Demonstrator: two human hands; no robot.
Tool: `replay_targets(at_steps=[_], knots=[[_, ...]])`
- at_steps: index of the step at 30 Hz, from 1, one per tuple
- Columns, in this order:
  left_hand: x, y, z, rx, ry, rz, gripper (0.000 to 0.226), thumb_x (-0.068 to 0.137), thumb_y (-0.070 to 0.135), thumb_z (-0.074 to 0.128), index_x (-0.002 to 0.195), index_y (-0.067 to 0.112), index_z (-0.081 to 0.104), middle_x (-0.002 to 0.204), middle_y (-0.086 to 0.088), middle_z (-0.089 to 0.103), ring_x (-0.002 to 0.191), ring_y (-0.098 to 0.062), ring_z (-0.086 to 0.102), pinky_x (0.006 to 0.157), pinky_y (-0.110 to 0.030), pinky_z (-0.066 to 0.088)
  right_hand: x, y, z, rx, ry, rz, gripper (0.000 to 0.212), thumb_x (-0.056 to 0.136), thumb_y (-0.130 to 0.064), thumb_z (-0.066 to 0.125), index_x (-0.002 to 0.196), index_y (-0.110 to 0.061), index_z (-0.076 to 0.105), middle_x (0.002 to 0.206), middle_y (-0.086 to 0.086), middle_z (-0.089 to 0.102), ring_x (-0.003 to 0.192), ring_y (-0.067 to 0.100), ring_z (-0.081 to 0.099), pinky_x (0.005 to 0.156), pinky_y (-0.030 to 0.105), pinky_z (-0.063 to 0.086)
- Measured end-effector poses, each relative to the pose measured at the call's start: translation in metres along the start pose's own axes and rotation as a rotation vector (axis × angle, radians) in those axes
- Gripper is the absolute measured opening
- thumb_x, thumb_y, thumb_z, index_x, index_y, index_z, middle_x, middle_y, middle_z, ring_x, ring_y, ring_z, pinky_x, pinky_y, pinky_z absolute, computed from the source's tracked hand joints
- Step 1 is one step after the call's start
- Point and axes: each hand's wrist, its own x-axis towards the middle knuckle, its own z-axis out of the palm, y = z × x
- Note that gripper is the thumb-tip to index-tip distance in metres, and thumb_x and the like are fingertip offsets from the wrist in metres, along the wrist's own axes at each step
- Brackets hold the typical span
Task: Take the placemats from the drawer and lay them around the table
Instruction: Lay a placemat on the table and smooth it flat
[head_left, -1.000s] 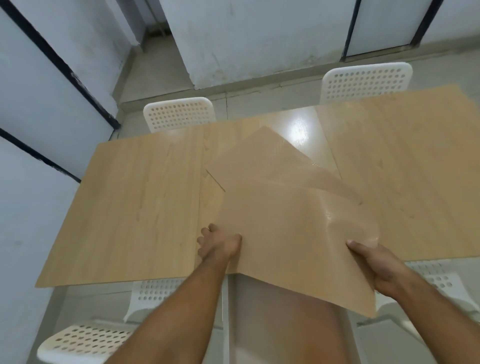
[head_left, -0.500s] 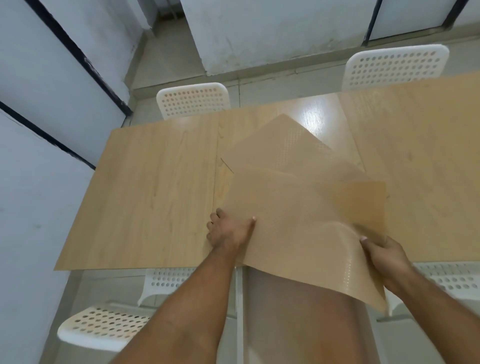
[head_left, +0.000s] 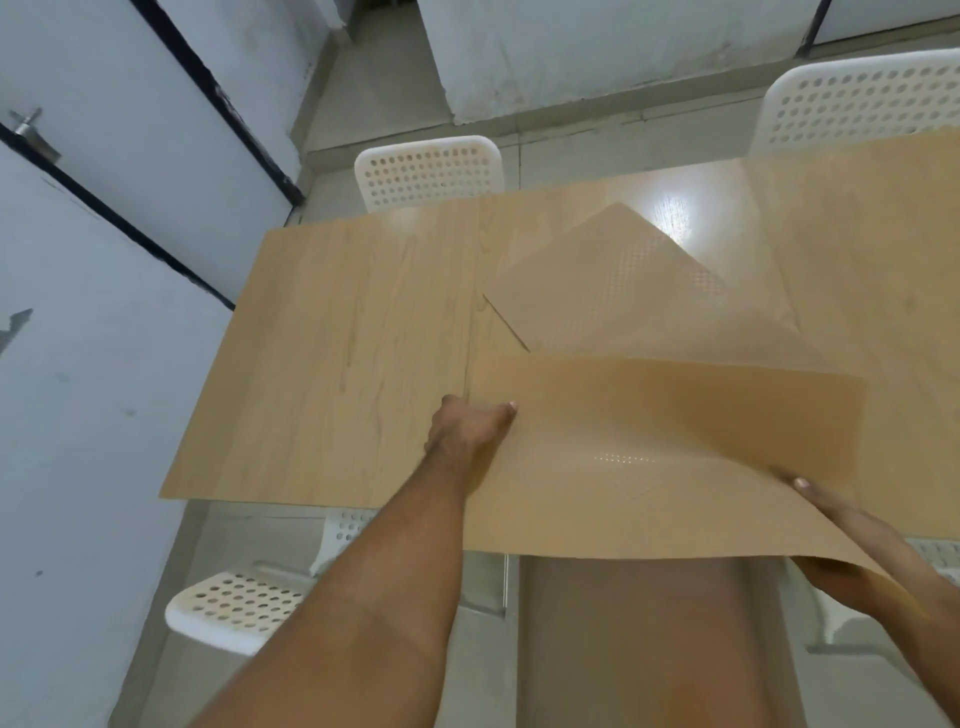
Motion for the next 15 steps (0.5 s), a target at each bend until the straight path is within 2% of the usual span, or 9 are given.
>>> replay_targets(at_steps=[2,3,5,7,8,9,11,12,15], knots=[[0.004,-0.003,-0.009,-0.082,-0.111,-0.033,0.091,0.065,0.061,0.078,0.133,0.007,0.050,0.126,-0.012,0.061,0.108,-0.034,0.062,0.093,-0.042,0.051,-0.003,-0.005,0.007,0.055,-0.070,0.024,0.073,0.049,-0.035,0.099,0.112,-0.019,0.065,0.068,-0.001,0.075,0.053,0.009,0.070,0.043,0.023,0.054],[0.006,-0.005,-0.014,-0.112,-0.171,-0.040,0.080,0.070,0.053,0.079,0.130,0.006,0.054,0.119,-0.011,0.064,0.102,-0.032,0.064,0.090,-0.040,0.053,-0.003,-0.008,0.010,0.091,-0.099,0.026,0.073,0.047,-0.033,0.099,0.110,-0.021,0.065,0.068,-0.003,0.075,0.054,0.007,0.070,0.043,0.021,0.053],[0.006,-0.009,-0.021,-0.159,-0.247,-0.027,0.053,0.083,0.040,0.074,0.122,0.007,0.061,0.105,-0.009,0.069,0.090,-0.026,0.067,0.079,-0.035,0.054,-0.003,-0.011,0.013,0.125,-0.066,0.017,0.044,0.072,-0.033,0.083,0.110,-0.020,0.064,0.066,-0.004,0.074,0.054,0.005,0.069,0.044,0.019,0.053],[0.006,-0.012,-0.029,-0.177,-0.244,0.013,0.034,0.091,0.034,0.067,0.115,0.009,0.065,0.096,-0.006,0.070,0.084,-0.023,0.068,0.067,-0.030,0.052,-0.003,-0.016,0.014,0.050,-0.003,0.008,0.032,0.085,-0.032,0.072,0.109,-0.013,0.063,0.064,0.001,0.072,0.051,0.010,0.068,0.043,0.021,0.053],[0.008,-0.011,-0.031,-0.166,-0.223,0.038,0.029,0.093,0.033,0.066,0.111,0.011,0.066,0.096,-0.005,0.070,0.084,-0.023,0.067,0.066,-0.030,0.051,-0.002,-0.017,0.015,-0.009,0.019,-0.010,0.030,0.092,-0.033,0.066,0.111,-0.009,0.063,0.065,0.004,0.072,0.051,0.014,0.068,0.045,0.023,0.053],[0.010,-0.011,-0.035,-0.147,-0.194,0.064,0.026,0.093,0.033,0.066,0.110,0.013,0.065,0.100,-0.005,0.070,0.088,-0.024,0.067,0.071,-0.032,0.053,-0.005,-0.019,0.017,-0.112,0.027,-0.055,0.035,0.095,-0.035,0.063,0.115,-0.007,0.063,0.073,0.008,0.073,0.057,0.019,0.067,0.050,0.027,0.052],[0.016,-0.009,-0.037,-0.107,-0.115,0.109,0.044,0.088,0.037,0.070,0.122,0.010,0.065,0.118,-0.008,0.069,0.105,-0.029,0.066,0.092,-0.040,0.054,-0.013,-0.020,0.022,-0.327,0.064,-0.158,0.046,0.097,-0.038,0.060,0.128,-0.003,0.062,0.106,0.017,0.071,0.080,0.027,0.062,0.068,0.034,0.044],[0.017,-0.007,-0.036,-0.088,-0.075,0.134,0.054,0.085,0.039,0.072,0.129,0.009,0.062,0.127,-0.009,0.066,0.113,-0.030,0.063,0.100,-0.042,0.050,-0.017,-0.020,0.024,-0.354,0.065,-0.200,0.046,0.099,-0.037,0.058,0.130,-0.003,0.062,0.114,0.019,0.069,0.086,0.027,0.061,0.071,0.034,0.043],[0.011,0.010,-0.036,-0.073,0.024,0.233,0.062,0.084,0.038,0.074,0.136,0.008,0.057,0.137,-0.009,0.059,0.124,-0.030,0.057,0.106,-0.040,0.045,-0.033,-0.021,0.031,-0.312,0.016,-0.253,0.031,0.102,-0.025,0.054,0.123,-0.005,0.064,0.102,0.014,0.071,0.080,0.025,0.065,0.066,0.032,0.051]])
